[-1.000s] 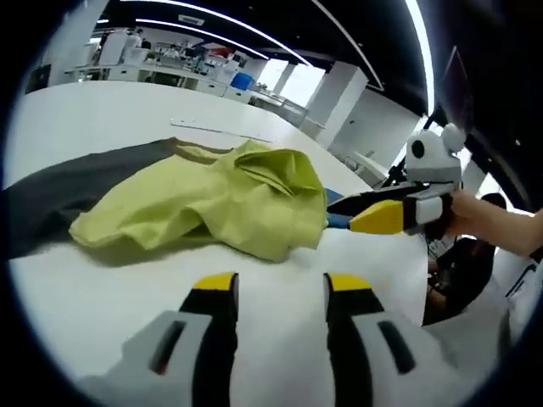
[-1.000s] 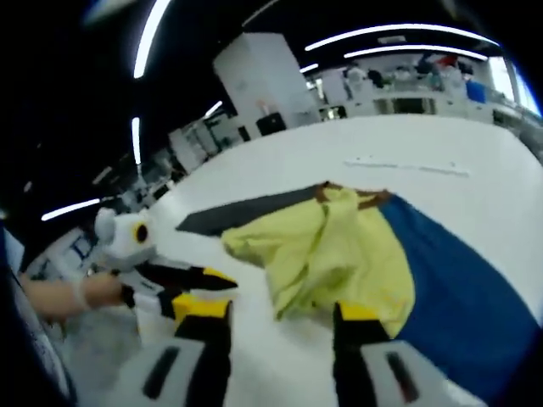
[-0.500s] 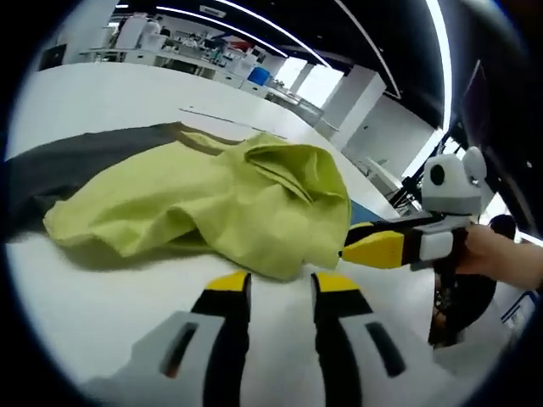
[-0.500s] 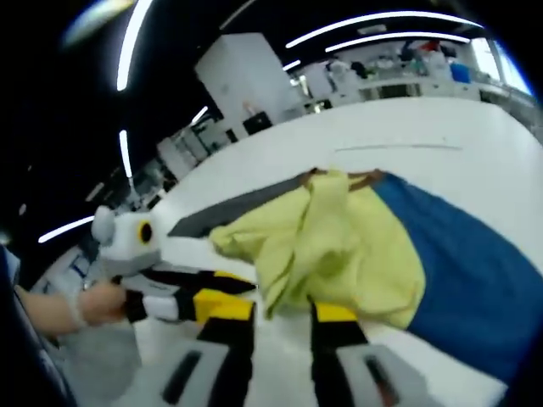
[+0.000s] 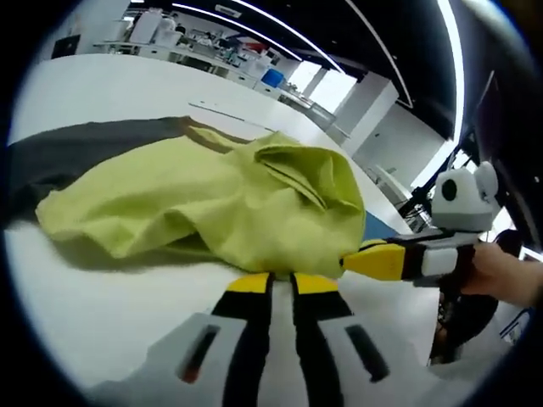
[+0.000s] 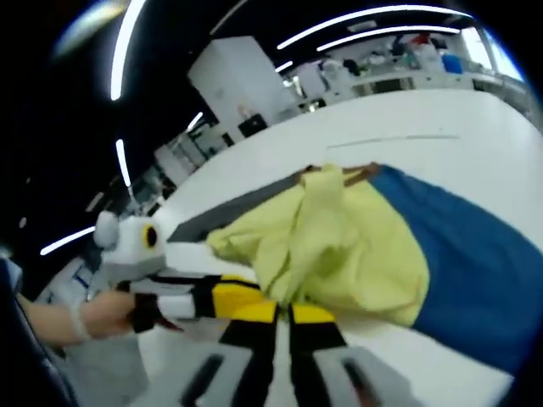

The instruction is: Fold the garment on the visible template until the final outline fits inside the template.

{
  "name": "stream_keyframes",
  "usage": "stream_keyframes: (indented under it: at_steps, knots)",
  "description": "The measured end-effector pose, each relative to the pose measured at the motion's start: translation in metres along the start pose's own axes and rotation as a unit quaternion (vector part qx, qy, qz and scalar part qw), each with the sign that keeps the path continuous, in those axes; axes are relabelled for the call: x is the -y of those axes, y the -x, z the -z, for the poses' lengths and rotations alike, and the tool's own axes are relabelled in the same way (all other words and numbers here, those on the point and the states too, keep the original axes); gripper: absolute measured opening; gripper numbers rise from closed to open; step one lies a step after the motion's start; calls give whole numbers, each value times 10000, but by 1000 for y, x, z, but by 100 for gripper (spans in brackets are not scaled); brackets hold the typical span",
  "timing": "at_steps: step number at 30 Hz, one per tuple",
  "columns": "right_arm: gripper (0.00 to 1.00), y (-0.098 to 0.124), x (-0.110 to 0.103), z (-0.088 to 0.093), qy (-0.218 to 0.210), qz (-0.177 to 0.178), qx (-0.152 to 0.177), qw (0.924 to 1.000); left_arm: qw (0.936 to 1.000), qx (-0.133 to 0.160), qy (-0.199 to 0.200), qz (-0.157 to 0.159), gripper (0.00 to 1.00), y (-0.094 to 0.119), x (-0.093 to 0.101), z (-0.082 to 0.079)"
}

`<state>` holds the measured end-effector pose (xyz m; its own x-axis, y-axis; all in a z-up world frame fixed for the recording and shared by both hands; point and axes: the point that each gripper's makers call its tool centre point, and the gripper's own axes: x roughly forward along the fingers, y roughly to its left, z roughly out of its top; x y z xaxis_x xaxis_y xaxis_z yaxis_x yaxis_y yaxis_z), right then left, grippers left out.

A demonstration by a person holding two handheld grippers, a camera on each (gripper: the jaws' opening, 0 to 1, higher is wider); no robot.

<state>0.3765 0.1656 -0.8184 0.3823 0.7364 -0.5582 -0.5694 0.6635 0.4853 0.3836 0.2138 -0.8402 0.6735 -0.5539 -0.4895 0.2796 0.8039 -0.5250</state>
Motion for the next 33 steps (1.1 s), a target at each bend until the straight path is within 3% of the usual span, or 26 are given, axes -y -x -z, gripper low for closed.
stream_keyframes:
  at_steps: [4, 9, 12, 17, 23, 26, 31, 33]
  knots:
    - [0, -1, 0, 0, 103, -16, -27, 9999, 9999, -38, -80, 83, 10, 2, 9, 2]
    - [0, -2, -3, 2, 42, -21, -29, 10000, 9962, 52, -846, -181, 17, 7, 7, 1]
    - [0, -2, -3, 2, 19, -24, -16, 10000, 9895, 264, -1373, -352, 19, 6, 9, -7]
    - [0, -2, -1, 2, -15, -2, 12, 10000, 9798, 332, -1902, -518, 19, 3, 22, -10]
    - [0, 0, -2, 0, -147, -79, 78, 9998, 9733, 350, -2138, -762, 15, -5, 16, -14]
    - [0, 1, -3, 0, -157, -94, 83, 9998, 9754, 349, -2042, -751, 14, -8, 16, -14]
    - [0, 1, -2, 0, -194, -77, 91, 9997, 9755, 270, -2056, -737, 5, -8, 14, -13]
    - [0, 2, -2, 0, -179, -69, 84, 9998, 9709, 213, -2251, -786, 0, -6, 11, -12]
